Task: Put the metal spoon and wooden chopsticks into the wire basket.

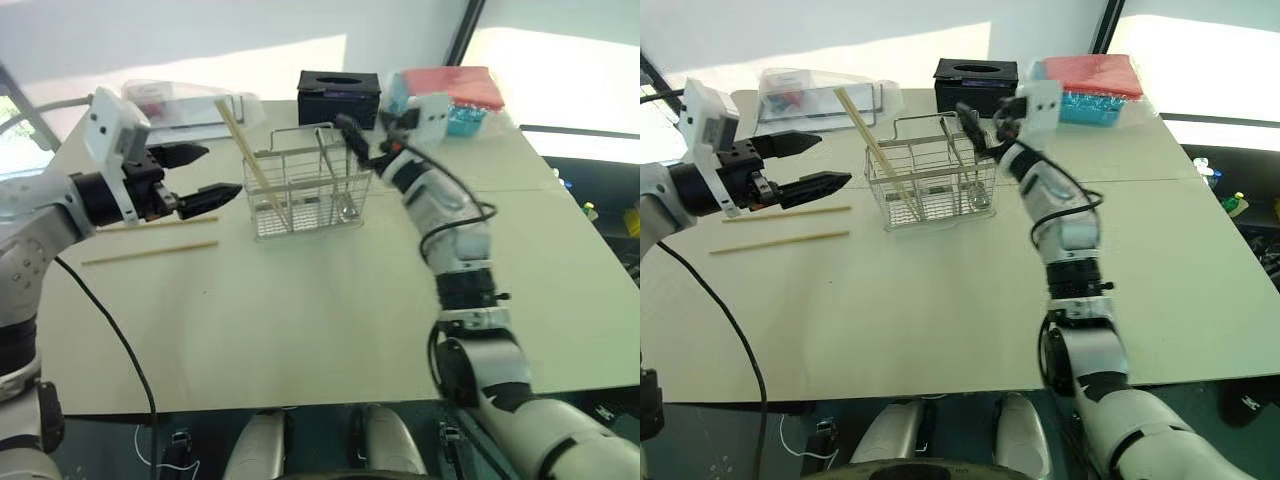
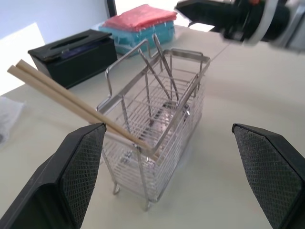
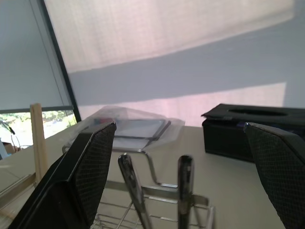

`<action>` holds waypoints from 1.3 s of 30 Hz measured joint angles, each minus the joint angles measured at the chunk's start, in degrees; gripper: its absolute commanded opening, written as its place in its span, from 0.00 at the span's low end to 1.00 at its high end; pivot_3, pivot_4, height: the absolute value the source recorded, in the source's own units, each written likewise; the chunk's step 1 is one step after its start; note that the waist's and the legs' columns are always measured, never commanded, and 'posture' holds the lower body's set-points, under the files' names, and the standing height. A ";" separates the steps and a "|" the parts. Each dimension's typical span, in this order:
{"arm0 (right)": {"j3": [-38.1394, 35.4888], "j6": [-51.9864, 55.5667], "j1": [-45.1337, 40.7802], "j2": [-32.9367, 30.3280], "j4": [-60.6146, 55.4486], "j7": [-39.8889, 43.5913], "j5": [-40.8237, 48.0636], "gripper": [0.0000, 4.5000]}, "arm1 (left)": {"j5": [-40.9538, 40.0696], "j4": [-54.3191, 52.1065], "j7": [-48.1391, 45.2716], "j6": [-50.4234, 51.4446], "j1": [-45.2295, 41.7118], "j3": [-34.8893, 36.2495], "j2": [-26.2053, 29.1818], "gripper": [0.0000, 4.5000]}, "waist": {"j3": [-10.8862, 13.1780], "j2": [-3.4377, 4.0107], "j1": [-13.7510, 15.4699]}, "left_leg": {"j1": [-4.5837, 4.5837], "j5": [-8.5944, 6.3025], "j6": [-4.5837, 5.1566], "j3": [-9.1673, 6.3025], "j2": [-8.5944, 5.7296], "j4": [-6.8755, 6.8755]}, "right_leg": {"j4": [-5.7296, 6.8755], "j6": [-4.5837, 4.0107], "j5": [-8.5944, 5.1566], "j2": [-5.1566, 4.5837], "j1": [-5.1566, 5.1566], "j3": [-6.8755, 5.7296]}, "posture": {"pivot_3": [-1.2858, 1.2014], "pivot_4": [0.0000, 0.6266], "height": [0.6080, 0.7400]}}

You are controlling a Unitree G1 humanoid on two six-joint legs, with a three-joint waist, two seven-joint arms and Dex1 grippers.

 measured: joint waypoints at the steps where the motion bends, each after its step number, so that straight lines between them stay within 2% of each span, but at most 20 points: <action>1: 0.08 1.72 0.07 -3.00 -2.31 2.52 1.16 0.99 | 0.54 0.62 -0.80 -0.70 0.31 -0.02 0.60 1.00 | 0.00 0.00 -0.02 | 0.00 0.00 0.01 0.02 0.00 -0.02 | -0.02 0.00 0.00 0.00 0.04 0.00 | 0.52 0.24 0.45; 5: -0.01 8.87 4.05 -17.66 -12.03 18.81 8.60 0.99 | 5.52 5.96 -7.60 -6.85 2.90 -1.30 5.95 1.00 | -0.01 -0.01 0.00 | 0.06 -0.08 0.14 0.07 0.07 -0.05 | -0.31 -0.06 -0.06 0.03 0.25 -0.04 | 0.52 0.24 0.45; 11: 0.40 12.88 11.75 -28.83 -17.81 33.79 13.48 0.99 | 15.07 18.21 -19.30 -20.33 4.25 -7.63 11.07 1.00 | 0.02 0.03 0.10 | 0.06 -0.09 0.15 0.10 0.21 -0.07 | -0.66 -0.23 -0.14 0.09 0.33 -0.07 | 0.52 0.24 0.45; 13: -0.06 13.68 14.67 -30.68 -19.95 36.06 14.65 0.99 | 19.84 26.55 -23.65 -26.80 0.52 -11.78 11.48 1.00 | 0.00 -0.01 0.26 | 0.03 -0.09 0.14 0.10 0.23 -0.08 | -0.72 -0.22 -0.14 0.07 0.34 -0.11 | 0.52 0.24 0.45; 17: -0.55 14.88 18.48 -30.71 -23.34 34.87 15.95 0.99 | 28.14 40.42 -29.21 -37.89 -6.59 -17.91 10.67 1.00 | 0.00 -0.02 0.46 | -0.03 -0.09 0.15 0.12 0.13 -0.06 | -0.78 -0.21 -0.13 -0.09 0.33 -0.12 | 0.52 0.24 0.45; 21: -2.45 18.35 22.50 -29.01 -29.14 29.61 19.09 0.99 | 36.17 56.54 -31.00 -47.15 -16.36 -23.46 4.59 1.00 | -0.05 -0.10 1.58 | -0.06 -0.13 0.22 0.14 0.05 -0.01 | -0.77 -0.03 -0.03 -0.17 0.35 -0.15 | 0.52 0.24 0.45; 27: -6.77 23.67 26.78 -28.81 -35.68 21.68 24.42 0.99 | 44.52 74.10 -29.61 -54.97 -23.93 -28.04 -3.51 1.00 | -0.12 -0.35 1.81 | -0.16 -0.17 0.30 0.11 -0.05 0.04 | -0.78 0.09 0.04 -0.28 0.36 -0.23 | 0.52 0.24 0.45; 30: -9.73 26.64 28.39 -28.87 -38.62 17.49 28.18 0.99 | 47.98 80.18 -27.74 -58.41 -24.92 -29.79 -6.92 1.00 | -0.13 -0.46 1.51 | -0.17 -0.18 0.31 0.13 -0.05 0.04 | -0.78 0.13 0.06 -0.31 0.35 -0.24 | 0.52 0.24 0.45; 39: -13.06 31.45 29.67 -29.67 -42.79 8.70 36.31 0.99 | 51.97 87.53 -22.96 -61.31 -28.65 -29.72 -10.36 1.00 | -0.34 -0.45 1.69 | 0.07 -0.18 0.32 0.09 -0.03 0.07 | -0.69 0.13 0.05 -0.46 0.58 -0.32 | 0.52 0.24 0.45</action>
